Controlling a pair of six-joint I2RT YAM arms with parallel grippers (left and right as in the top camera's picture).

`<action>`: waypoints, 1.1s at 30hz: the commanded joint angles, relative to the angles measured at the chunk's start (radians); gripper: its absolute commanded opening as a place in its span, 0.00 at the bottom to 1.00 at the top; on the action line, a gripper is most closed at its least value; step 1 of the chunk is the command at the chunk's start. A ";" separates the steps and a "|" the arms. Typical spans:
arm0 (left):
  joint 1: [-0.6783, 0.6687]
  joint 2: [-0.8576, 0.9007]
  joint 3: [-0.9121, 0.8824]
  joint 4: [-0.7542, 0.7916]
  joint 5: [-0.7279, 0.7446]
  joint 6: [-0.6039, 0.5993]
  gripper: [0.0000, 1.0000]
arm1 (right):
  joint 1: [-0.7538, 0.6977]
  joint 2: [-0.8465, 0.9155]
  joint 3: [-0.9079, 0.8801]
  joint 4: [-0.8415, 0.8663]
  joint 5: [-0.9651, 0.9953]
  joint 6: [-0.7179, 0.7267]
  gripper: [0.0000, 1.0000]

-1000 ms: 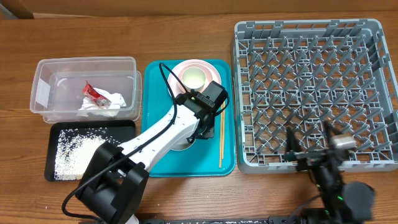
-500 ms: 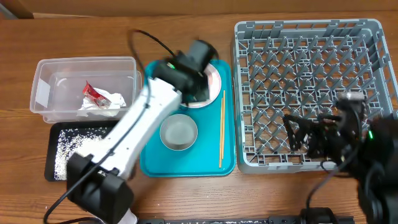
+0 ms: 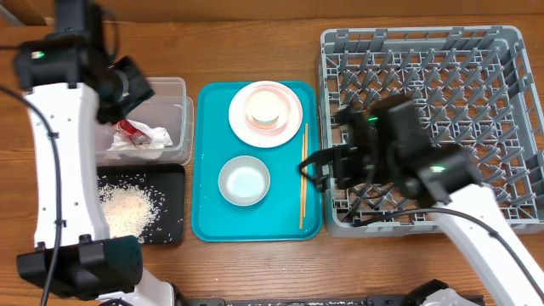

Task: Sort waste into correct bins and load items into the dishwasher
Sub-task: 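Raise the left arm away and reach the right gripper toward the chopsticks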

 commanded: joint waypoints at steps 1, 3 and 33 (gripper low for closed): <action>0.078 -0.024 0.019 -0.028 0.038 0.012 1.00 | 0.119 0.072 0.019 0.050 0.134 0.053 0.99; 0.114 -0.024 0.019 -0.033 0.038 0.012 1.00 | 0.189 0.125 0.019 0.101 0.213 0.073 1.00; 0.143 -0.024 0.019 -0.054 0.038 0.012 1.00 | 0.385 0.275 -0.041 0.480 0.492 0.110 0.04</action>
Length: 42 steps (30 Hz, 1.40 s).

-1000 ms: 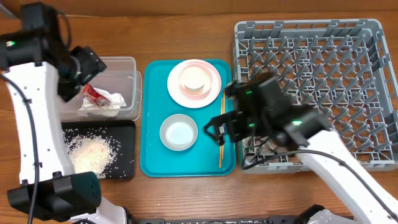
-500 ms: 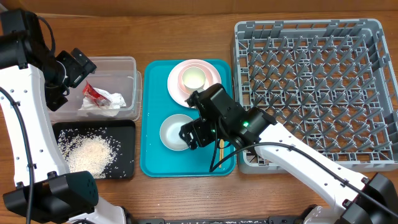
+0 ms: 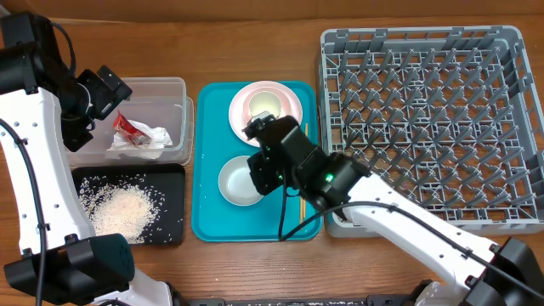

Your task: Sort waste into correct bins and load items into the dishwasher

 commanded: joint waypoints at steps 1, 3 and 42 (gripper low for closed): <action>-0.002 -0.024 0.019 0.001 0.006 0.013 1.00 | 0.031 0.011 -0.025 0.011 0.187 0.082 0.04; -0.002 -0.024 0.019 0.001 0.006 0.013 1.00 | 0.035 0.025 -0.043 0.012 0.275 0.135 0.04; -0.002 -0.024 0.019 0.001 0.006 0.013 1.00 | -0.101 0.230 -0.076 -0.079 0.335 0.259 0.22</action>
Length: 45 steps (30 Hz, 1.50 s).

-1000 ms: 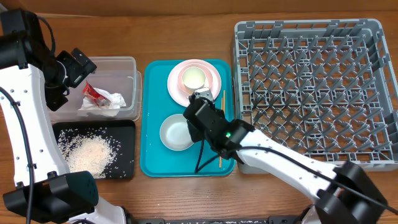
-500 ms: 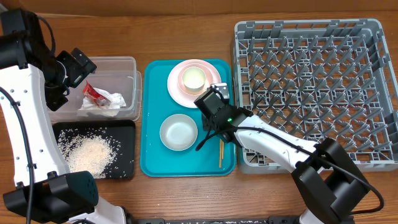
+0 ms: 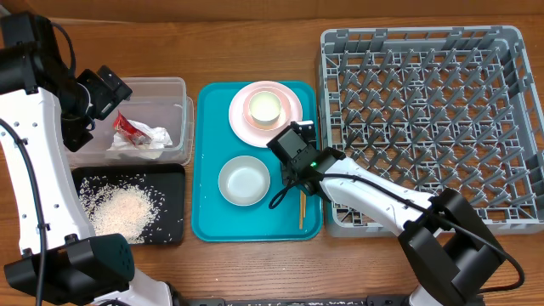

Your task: Sort waste into correct bins and load items into the dishwasher

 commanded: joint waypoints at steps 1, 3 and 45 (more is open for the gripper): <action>-0.002 -0.024 0.019 0.001 0.006 0.013 1.00 | 0.003 -0.009 -0.004 0.010 -0.044 0.008 0.22; -0.002 -0.024 0.019 0.001 0.006 0.013 1.00 | 0.003 -0.009 -0.004 0.012 -0.069 0.008 0.22; -0.002 -0.024 0.019 0.001 0.006 0.013 1.00 | 0.003 -0.006 -0.101 0.132 -0.102 0.163 0.35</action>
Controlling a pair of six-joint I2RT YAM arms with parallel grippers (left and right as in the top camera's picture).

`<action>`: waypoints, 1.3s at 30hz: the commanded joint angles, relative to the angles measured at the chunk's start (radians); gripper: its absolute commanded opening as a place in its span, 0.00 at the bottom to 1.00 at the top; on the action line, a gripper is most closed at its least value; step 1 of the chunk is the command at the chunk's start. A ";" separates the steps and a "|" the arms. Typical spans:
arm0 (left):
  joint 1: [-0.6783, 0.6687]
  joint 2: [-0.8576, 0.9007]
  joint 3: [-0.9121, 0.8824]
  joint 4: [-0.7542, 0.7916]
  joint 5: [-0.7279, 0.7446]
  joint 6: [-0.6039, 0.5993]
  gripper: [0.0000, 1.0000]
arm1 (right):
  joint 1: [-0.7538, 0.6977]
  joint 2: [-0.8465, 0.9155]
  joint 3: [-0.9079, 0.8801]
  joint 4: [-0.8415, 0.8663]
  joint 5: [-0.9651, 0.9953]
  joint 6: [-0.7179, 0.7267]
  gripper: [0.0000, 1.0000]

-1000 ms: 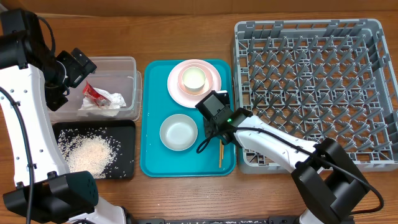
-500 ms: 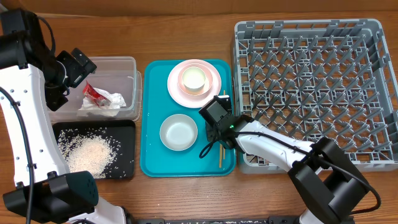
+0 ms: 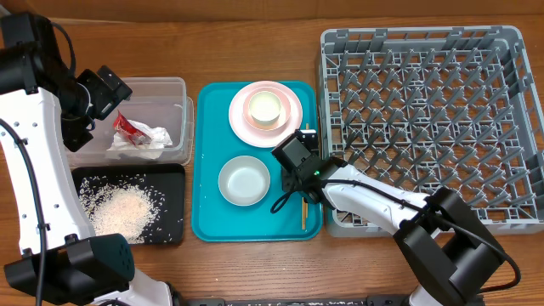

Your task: Sort waste into correct bins and load items into the dishwasher

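Note:
A pair of wooden chopsticks (image 3: 303, 212) lies along the right side of the teal tray (image 3: 204, 212). My right gripper (image 3: 307, 134) is down on their upper half, which it hides, and appears shut on them. A pink plate (image 3: 242, 123) carries a small cup (image 3: 264, 107) at the tray's far end. A pale bowl (image 3: 244, 180) sits in front of it. My left gripper (image 3: 109, 85) hangs open and holding nothing over the left end of the clear waste bin (image 3: 174, 119).
The grey dish rack (image 3: 433, 110) fills the right side, close against the tray. A crumpled red and white wrapper (image 3: 140, 134) lies in the clear bin. In front of that bin a black tray (image 3: 170, 200) holds loose rice (image 3: 123, 206).
My right gripper has shifted slightly right and toward me over the chopsticks. The chopsticks' near end has slid a little to the right. The left arm has not moved.
My left gripper was over the clear bin and my right gripper was near the rack's front left corner. The left arm then drew back left, while the right arm reached over the tray. The right gripper then came down on the chopsticks and now has shifted them slightly.

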 commanded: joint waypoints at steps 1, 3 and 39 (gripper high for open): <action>-0.002 -0.024 0.019 0.001 0.006 0.013 1.00 | 0.003 -0.006 -0.003 0.004 -0.043 0.073 0.35; -0.002 -0.024 0.019 0.001 0.006 0.013 1.00 | 0.003 -0.006 -0.003 0.006 -0.076 0.074 0.35; -0.002 -0.024 0.019 0.001 0.006 0.013 1.00 | 0.003 -0.006 0.068 -0.046 0.049 0.042 0.37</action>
